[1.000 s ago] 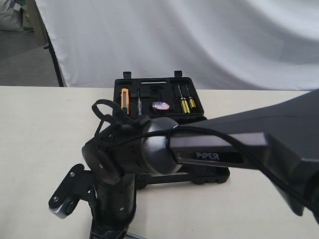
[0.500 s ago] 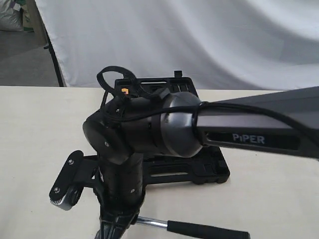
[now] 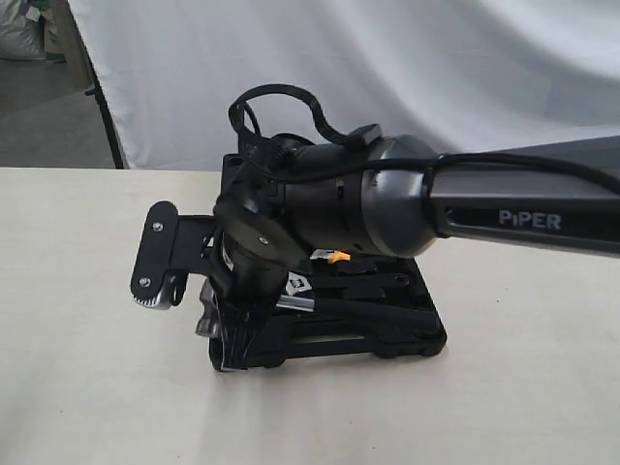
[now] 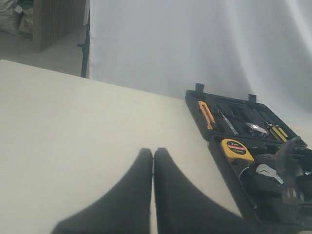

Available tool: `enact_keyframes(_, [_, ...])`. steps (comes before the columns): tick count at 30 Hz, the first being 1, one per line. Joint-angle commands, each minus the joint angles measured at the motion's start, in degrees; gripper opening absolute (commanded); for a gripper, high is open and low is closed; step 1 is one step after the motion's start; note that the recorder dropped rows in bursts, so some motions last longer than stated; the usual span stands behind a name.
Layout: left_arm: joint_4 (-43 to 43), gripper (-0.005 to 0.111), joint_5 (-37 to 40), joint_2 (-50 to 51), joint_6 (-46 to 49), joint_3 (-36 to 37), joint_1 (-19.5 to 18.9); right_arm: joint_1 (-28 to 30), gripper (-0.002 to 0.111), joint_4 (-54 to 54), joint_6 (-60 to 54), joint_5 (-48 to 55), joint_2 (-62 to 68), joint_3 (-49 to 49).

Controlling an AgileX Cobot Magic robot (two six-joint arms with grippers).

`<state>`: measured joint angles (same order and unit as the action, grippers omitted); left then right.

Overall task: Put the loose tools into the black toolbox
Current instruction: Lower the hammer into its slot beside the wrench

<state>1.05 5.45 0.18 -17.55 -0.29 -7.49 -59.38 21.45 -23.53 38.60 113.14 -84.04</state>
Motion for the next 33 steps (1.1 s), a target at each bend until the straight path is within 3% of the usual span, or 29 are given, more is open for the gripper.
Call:
enact_keyframes(1, [0.25, 0.001, -0.41, -0.18, -0.27, -0.15, -1.45, 2.73, 0.000, 1.18, -0.20, -7.45, 2.55, -0.43])
enact_keyframes(21, [0.25, 0.001, -0.41, -0.18, -0.27, -0.15, -1.45, 4.56, 0.000, 7.55, -0.20, -9.94, 8.83, -0.43])
enact_keyframes(28, [0.25, 0.001, -0.41, -0.18, -0.27, -0.15, -1.45, 3.91, 0.063, 7.26, -0.38, -9.45, 8.58, -0.43])
enact_keyframes(33, [0.25, 0.001, -0.41, -0.18, -0.27, -0.15, -1.45, 3.79, 0.065, 7.60, -0.26, -9.52, 4.98, -0.53])
